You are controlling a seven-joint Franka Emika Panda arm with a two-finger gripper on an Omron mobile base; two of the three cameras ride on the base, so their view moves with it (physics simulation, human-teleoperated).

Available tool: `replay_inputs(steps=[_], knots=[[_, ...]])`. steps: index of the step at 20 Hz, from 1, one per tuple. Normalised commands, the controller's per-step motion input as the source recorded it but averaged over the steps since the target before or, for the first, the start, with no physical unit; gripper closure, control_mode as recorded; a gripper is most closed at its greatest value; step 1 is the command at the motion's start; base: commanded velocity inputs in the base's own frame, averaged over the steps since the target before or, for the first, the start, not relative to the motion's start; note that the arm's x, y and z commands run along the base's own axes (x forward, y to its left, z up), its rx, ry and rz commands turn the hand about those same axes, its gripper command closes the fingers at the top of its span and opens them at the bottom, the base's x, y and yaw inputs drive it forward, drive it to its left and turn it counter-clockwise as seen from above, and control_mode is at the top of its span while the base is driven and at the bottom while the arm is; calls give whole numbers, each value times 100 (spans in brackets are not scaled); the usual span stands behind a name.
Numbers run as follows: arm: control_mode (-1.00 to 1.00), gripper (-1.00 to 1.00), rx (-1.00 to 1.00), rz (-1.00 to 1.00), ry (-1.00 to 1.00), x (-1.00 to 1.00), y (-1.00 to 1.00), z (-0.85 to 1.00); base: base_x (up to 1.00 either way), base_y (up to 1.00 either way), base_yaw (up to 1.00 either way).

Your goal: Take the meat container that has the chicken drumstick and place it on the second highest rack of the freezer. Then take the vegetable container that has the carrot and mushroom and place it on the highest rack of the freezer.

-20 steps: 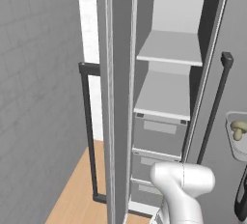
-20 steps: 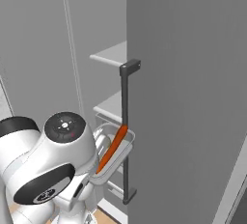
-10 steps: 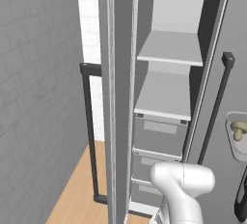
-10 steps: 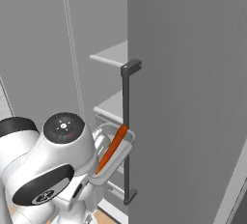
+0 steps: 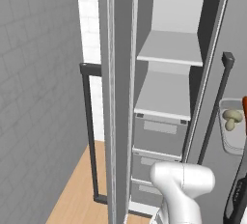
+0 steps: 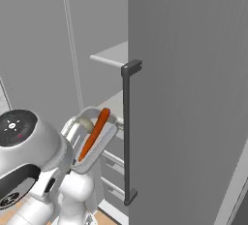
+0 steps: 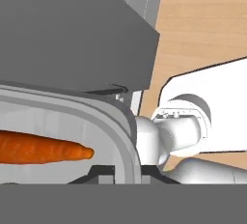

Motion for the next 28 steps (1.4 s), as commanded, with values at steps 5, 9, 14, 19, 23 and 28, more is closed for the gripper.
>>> replay_inputs(steps=[5,9,14,19,23,28], knots=[[-100,100,-1,2,5,27,30,93,0,0,0],[-100,100,0,0,12,67,23,76,0,0,0],[-100,100,0,2,0,100,26,5,0,0,0],[-100,100,-1,8,-14,97,2,-18,0,0,0],[-100,100,-2,0,-25,100,1,11,0,0,0],[-100,100,-7,-2,-2,65,-1,70,0,0,0]])
